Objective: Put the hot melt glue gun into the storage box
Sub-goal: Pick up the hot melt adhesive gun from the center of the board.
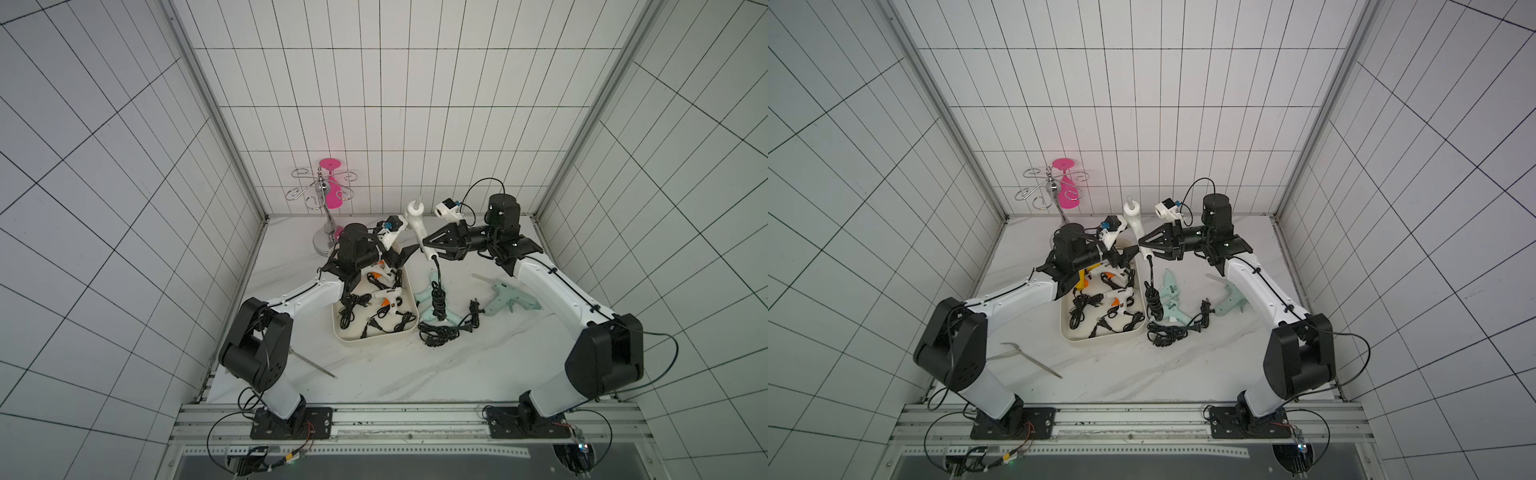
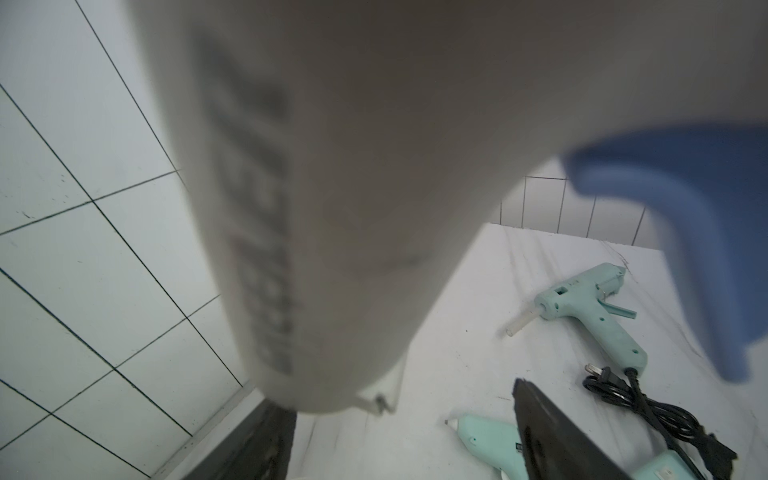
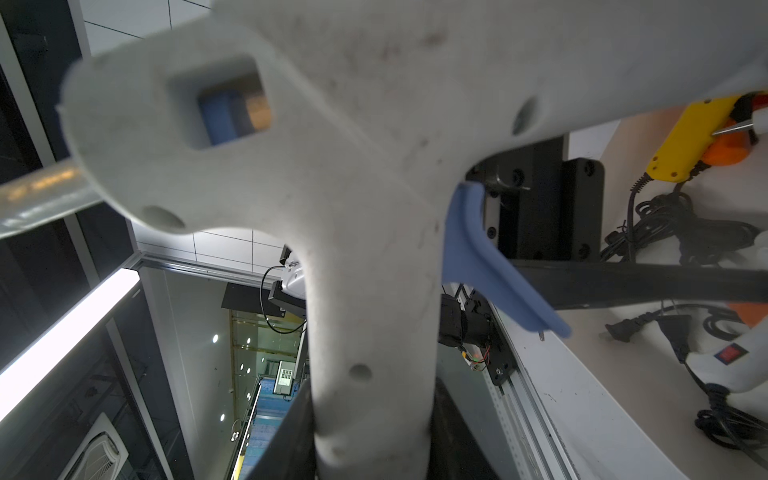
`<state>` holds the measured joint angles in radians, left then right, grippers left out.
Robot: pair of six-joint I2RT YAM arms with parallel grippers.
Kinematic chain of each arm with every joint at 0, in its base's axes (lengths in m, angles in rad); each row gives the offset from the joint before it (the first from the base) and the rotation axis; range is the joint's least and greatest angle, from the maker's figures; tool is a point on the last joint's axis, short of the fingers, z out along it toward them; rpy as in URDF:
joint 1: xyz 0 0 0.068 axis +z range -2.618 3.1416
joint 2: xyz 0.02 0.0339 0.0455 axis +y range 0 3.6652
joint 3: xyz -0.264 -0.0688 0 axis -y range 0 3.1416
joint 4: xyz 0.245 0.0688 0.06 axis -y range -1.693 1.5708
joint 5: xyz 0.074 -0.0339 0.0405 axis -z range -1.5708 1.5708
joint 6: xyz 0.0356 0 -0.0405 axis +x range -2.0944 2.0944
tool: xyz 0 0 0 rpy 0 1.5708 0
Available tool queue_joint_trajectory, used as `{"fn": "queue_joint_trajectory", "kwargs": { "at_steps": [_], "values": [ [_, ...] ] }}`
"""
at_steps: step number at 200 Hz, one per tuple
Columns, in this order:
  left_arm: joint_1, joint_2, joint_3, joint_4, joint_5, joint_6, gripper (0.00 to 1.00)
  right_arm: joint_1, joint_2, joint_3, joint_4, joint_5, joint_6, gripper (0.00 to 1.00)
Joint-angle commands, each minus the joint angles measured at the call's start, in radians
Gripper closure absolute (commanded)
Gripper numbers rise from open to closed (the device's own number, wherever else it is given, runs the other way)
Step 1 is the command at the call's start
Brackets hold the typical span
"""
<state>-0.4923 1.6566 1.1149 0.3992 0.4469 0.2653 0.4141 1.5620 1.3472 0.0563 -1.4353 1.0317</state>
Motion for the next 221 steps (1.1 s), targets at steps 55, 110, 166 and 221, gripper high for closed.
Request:
{"fn": "queue_joint_trajectory", "kwargs": {
  "at_steps": [55,110,166,221],
  "values": [
    [-0.042,-0.016,-0.013,0.197,-0.158,0.123,0.18,0.039,-0.027,-0.039,-0.043,-0.051,-0.062,0.9],
    [-0.053,-0.055,-0.053,0.201,-0.11,0.141,0.62,0.042,-0.013,-0.045,-0.042,-0.058,-0.078,0.9],
    [-0.071,-0.148,-0.081,0.074,-0.101,0.179,0.8,0.0,-0.014,-0.062,-0.041,-0.05,-0.1,0.66],
    [-0.073,-0.407,-0.087,-0.462,-0.273,0.241,0.86,-0.295,-0.116,-0.133,-0.012,0.133,-0.117,0.35]
  ]
}}
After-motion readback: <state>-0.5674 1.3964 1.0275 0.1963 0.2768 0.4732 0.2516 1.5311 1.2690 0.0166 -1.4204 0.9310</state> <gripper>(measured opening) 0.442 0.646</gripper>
